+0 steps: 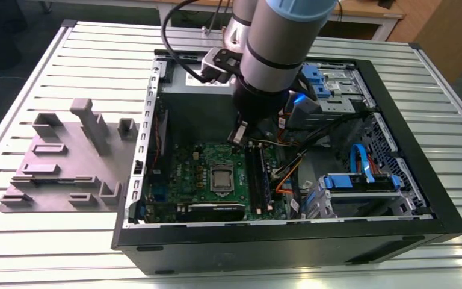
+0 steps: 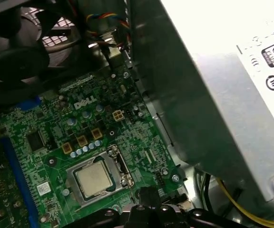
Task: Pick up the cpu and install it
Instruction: 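Install the first cpu locking lever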
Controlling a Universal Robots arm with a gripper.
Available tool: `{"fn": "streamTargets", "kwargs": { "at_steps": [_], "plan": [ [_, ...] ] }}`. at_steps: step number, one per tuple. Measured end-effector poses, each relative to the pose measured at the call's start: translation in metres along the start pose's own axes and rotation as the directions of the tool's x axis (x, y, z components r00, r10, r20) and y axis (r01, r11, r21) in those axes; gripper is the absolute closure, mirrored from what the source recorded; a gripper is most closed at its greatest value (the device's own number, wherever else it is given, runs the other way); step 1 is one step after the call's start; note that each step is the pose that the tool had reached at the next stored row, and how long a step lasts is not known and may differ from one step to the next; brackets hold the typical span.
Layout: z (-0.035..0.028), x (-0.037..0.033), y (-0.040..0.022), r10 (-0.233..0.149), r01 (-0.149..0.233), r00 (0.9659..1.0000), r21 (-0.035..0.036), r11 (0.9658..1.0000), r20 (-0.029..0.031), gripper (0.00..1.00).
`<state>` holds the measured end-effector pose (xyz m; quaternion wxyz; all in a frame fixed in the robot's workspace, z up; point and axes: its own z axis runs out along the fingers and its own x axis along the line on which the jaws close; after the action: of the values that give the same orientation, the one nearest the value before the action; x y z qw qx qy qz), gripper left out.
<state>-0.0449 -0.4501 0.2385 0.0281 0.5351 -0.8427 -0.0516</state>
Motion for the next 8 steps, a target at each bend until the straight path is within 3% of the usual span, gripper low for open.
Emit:
{"fn": "streamTargets", "kwargs": {
  "at_steps": [8],
  "plan": [
    [-0.0006,0.0095,-0.0044,-0.009,0.009,1.0,-0.0001,1.0,-0.0011,0.9]
  ]
}}
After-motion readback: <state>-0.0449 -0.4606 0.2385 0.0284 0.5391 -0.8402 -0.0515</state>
